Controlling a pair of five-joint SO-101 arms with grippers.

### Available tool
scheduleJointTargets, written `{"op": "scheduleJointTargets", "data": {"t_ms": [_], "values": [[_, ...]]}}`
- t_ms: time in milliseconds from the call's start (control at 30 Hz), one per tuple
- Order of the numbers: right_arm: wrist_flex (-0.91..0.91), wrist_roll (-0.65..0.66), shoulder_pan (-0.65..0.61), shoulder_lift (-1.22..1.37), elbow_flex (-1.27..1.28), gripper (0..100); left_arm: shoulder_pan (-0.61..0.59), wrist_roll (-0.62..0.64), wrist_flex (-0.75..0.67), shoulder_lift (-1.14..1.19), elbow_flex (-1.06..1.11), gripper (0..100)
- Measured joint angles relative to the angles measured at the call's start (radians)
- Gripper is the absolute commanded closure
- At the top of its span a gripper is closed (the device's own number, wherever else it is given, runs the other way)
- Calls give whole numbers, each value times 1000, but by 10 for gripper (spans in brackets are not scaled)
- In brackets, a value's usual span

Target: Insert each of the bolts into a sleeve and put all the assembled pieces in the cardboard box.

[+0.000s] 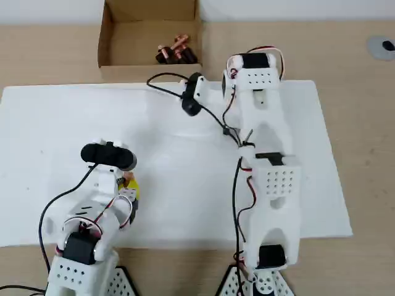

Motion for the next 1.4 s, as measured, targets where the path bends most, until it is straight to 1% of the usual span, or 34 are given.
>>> {"op": "scheduleJointTargets", "data": {"t_ms": [367,633,967,1100,1167,1233,1333,1400], "values": [[0,0,-8,-12,60,691,0,0,0,0,0,987],[-2,-2,-29,-29,196,691,0,0,0,0,0,987],[-94,-2,-32,-38,269,692,0,-2,0,0,0,987],[-92,-2,-23,-41,242,692,0,-2,0,0,0,987],[-31,-6,-21,-34,173,692,0,-2,0,0,0,987],[-11,-15,-15,-31,97,692,0,-2,0,0,0,987],[-3,-21,-17,-117,77,692,0,-2,0,0,0,987],[-3,-21,-18,-183,107,692,0,-2,0,0,0,987]]}}
